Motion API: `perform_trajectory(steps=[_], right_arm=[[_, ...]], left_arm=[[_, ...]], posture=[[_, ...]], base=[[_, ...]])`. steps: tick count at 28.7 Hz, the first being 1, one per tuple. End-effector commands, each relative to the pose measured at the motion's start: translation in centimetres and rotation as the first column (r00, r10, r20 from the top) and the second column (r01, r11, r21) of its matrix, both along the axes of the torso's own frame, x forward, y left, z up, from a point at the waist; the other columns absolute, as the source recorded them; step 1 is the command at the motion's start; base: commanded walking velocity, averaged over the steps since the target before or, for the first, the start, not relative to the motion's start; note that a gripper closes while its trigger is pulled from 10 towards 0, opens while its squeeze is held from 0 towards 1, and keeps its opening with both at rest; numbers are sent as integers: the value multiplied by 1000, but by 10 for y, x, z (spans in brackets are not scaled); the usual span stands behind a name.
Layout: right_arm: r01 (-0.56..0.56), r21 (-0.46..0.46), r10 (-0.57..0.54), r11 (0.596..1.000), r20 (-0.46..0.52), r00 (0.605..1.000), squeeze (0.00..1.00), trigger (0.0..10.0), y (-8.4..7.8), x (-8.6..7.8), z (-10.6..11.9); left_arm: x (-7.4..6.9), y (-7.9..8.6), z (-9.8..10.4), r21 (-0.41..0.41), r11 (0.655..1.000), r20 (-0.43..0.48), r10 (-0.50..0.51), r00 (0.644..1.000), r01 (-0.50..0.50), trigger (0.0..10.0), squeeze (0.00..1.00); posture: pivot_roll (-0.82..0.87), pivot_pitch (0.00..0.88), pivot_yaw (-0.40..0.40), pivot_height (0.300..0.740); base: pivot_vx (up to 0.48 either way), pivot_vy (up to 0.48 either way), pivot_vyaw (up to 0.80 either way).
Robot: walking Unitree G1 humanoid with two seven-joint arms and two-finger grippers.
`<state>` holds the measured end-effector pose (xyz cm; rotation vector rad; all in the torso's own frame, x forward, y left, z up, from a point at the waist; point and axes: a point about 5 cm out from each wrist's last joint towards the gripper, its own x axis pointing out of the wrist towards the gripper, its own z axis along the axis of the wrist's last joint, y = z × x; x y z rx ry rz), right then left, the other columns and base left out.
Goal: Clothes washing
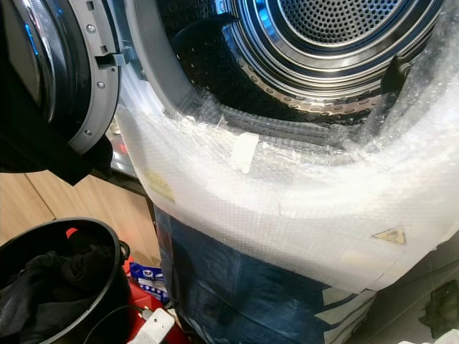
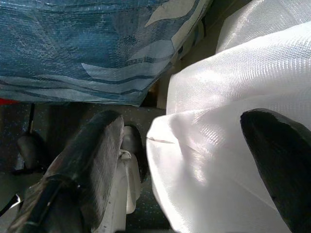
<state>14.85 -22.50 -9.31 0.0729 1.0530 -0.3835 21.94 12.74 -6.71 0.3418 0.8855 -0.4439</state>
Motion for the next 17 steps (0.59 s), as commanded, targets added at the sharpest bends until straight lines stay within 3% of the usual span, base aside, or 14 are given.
perform_trajectory(steps=[1,8,17], right_arm=[[-294,62,290,954,63,955,0,10000,48,26,3],[-291,78,282,954,111,953,0,10000,50,35,8],[-297,73,288,952,113,951,0,10000,47,34,8]], left_arm=[[11,63,10,2,956,64,294,954,-295,10000,0],[15,60,12,-14,952,69,304,950,-304,10000,0],[14,50,10,-41,962,54,273,960,-271,10000,0]], posture=[[144,7,56,740],[127,0,38,740],[98,0,29,740]], base=[[0,0,0],[0,0,0],[0,0,0]])
